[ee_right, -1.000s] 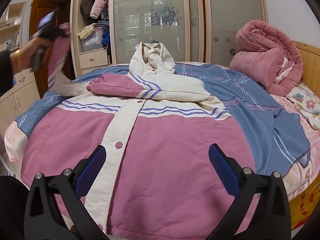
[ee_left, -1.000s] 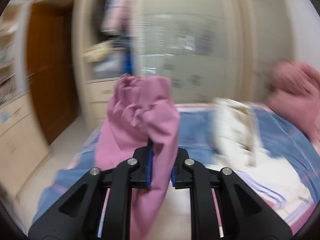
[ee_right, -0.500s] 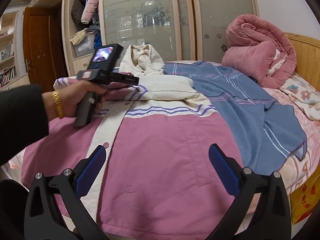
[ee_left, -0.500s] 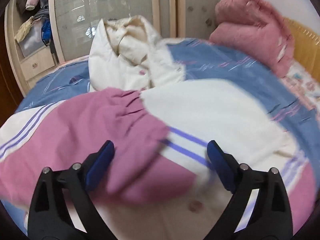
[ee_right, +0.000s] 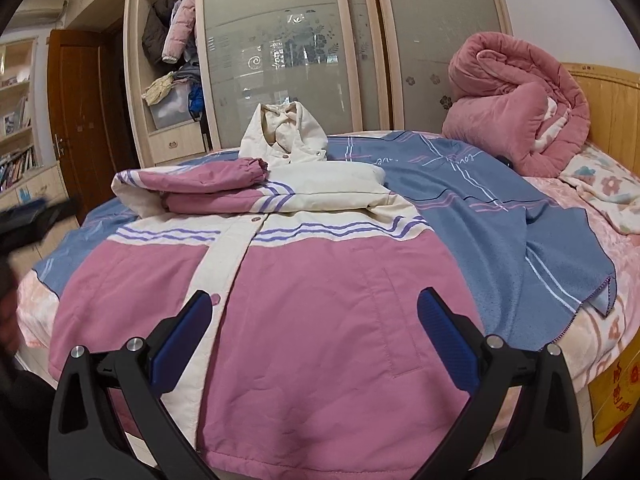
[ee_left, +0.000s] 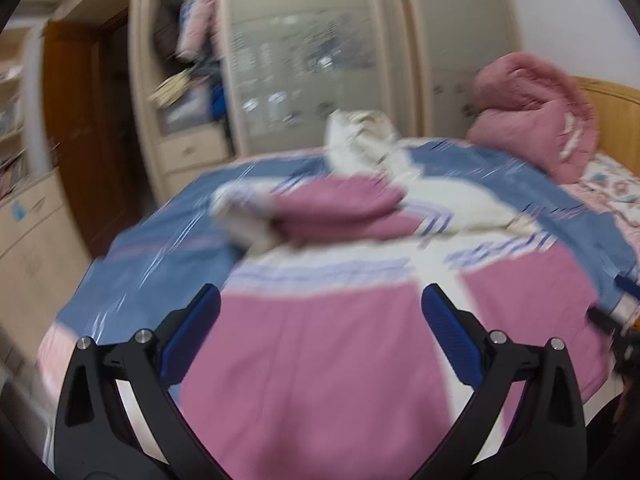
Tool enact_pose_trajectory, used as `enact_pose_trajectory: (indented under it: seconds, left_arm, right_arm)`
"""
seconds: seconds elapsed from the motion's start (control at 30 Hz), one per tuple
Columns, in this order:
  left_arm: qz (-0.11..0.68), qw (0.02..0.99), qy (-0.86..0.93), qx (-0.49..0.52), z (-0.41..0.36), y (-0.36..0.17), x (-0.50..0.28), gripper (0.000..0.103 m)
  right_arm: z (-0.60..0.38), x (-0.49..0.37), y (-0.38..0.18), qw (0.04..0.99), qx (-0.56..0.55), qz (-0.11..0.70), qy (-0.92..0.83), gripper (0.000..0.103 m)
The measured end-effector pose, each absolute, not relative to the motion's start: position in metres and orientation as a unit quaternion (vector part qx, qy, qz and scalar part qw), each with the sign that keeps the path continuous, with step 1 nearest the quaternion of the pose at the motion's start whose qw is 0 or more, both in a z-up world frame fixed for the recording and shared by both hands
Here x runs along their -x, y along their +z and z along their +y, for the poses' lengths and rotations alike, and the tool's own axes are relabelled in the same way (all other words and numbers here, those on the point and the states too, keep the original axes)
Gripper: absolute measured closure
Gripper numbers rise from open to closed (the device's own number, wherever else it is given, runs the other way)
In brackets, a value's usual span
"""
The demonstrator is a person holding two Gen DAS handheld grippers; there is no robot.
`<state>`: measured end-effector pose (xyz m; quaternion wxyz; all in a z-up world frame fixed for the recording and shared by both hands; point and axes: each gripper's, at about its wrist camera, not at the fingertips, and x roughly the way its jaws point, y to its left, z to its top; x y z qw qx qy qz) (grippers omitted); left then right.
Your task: Fold large clothes
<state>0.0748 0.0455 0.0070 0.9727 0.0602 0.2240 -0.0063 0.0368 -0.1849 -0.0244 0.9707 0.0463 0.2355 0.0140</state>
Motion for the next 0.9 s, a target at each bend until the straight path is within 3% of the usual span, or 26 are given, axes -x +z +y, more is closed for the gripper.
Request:
enact_pose_trajectory:
  seconds: [0.27,0.9]
  left_arm:
    - [0.246,0.967,-0.003,-0.069,0.058,-0.044,-0.063,0.002]
    - [0.230,0.972,-0.035,-0.029,0.066,-0.040,-0.064,0.002]
  right_arm:
    - [-0.163,-0.033,-0.026,0.974,0.001,0.227,0.016,0.001]
    - [-0.156,-0.040,-0.031,0.971,-0.001,0.237,0.014,0.001]
